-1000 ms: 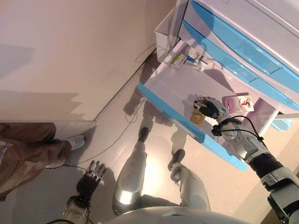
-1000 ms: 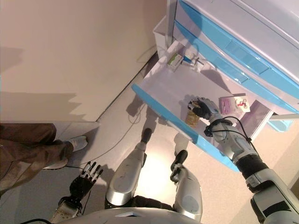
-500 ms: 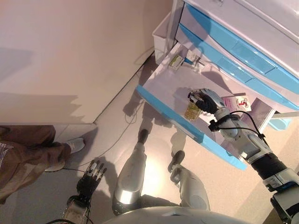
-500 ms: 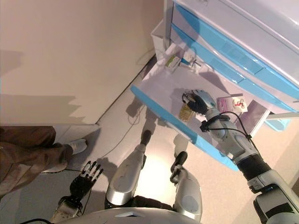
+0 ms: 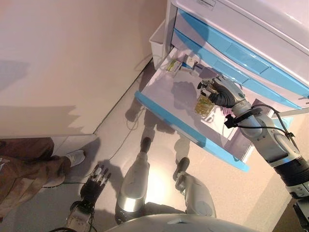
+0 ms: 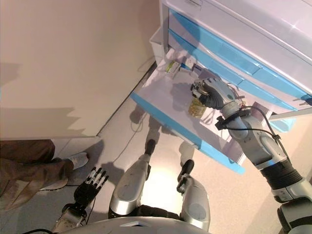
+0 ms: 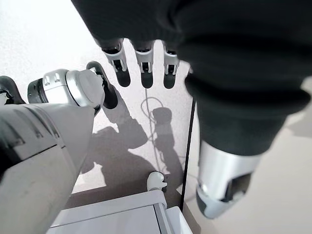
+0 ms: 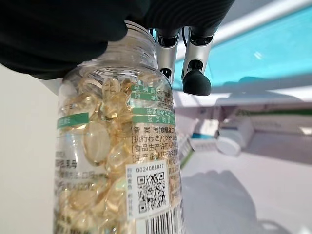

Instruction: Open the drawer and pick up the medicine

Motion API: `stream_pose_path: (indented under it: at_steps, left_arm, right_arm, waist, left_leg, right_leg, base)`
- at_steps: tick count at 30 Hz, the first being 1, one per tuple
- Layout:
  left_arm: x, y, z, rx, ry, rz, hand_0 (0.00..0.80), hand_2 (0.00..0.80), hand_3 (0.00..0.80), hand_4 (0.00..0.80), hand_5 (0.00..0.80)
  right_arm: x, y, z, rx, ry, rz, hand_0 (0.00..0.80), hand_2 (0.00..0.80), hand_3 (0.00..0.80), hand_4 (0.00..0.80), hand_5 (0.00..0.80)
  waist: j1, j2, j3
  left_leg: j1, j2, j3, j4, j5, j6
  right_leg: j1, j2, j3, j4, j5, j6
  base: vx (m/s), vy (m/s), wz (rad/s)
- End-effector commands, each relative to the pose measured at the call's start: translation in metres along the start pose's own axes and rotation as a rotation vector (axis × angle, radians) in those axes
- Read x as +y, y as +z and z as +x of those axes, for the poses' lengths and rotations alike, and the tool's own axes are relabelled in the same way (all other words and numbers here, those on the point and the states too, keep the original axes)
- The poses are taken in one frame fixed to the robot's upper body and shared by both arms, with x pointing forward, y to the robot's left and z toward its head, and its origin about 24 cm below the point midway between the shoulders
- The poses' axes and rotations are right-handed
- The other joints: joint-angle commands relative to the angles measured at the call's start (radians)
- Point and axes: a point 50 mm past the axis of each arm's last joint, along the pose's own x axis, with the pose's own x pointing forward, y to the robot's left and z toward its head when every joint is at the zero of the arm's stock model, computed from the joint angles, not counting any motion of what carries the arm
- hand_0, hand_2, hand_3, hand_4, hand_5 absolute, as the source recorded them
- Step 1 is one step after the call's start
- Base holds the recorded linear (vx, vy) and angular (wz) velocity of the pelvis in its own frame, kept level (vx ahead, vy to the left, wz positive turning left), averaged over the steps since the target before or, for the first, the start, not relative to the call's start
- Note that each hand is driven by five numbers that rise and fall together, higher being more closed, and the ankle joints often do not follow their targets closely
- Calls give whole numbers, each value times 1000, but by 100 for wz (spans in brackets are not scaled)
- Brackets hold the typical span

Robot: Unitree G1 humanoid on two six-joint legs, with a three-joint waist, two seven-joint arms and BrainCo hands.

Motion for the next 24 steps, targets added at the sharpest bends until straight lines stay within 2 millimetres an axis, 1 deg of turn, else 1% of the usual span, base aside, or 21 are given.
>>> stream_pose_path:
  at_steps: [1,7,12,18,22,24]
  left_arm:
    - [25,-17,-28,64,96,16,0,0,0,0,0]
    - [28,-17,-29,63,112,11,0,0,0,0,0]
    - [30,-18,-30,59,127,6,0,0,0,0,0]
    - [34,-20,-34,62,151,1,0,0,0,0,0]
    - [36,-22,-36,69,162,2,0,0,0,0,0]
    - [38,-23,-37,74,173,0,0,0,0,0,0]
  right_arm:
    - [-22,27,2,-158,-31,14,800,800,800,800,800]
    - [-34,40,2,-220,-32,35,800,800,800,800,800]
    - [-49,48,3,-266,-56,47,800,800,800,800,800]
    - [-63,54,3,-294,-102,66,800,800,800,800,800]
    - [-73,56,2,-309,-138,46,800,800,800,800,800]
    - [-82,58,3,-318,-161,38,800,800,800,800,800]
  waist:
    - [-22,-28,-138]
    - [-28,-41,-160]
    - [-32,-52,-175]
    - [-34,-60,-200]
    - [-33,-63,-213]
    - [-33,-64,-223]
  left_leg:
    - [-18,13,15,23,-71,6]
    - [-3,21,23,11,-71,2]
    - [5,25,27,9,-74,0]
    - [22,27,30,-1,-77,-1]
    - [30,27,29,-1,-81,-1]
    - [36,29,30,-2,-84,-3]
  right_leg:
    - [-6,8,33,-32,68,40]
    - [6,11,43,-44,70,44]
    - [14,15,47,-50,69,44]
    - [29,18,52,-59,68,46]
    - [38,18,56,-62,65,45]
    - [46,17,56,-65,63,45]
  base:
    - [0,0,0]
    - [16,-12,-8]
    - [14,-13,-8]
    - [41,-12,-2]
    - [41,-2,-2]
    - [48,7,-5]
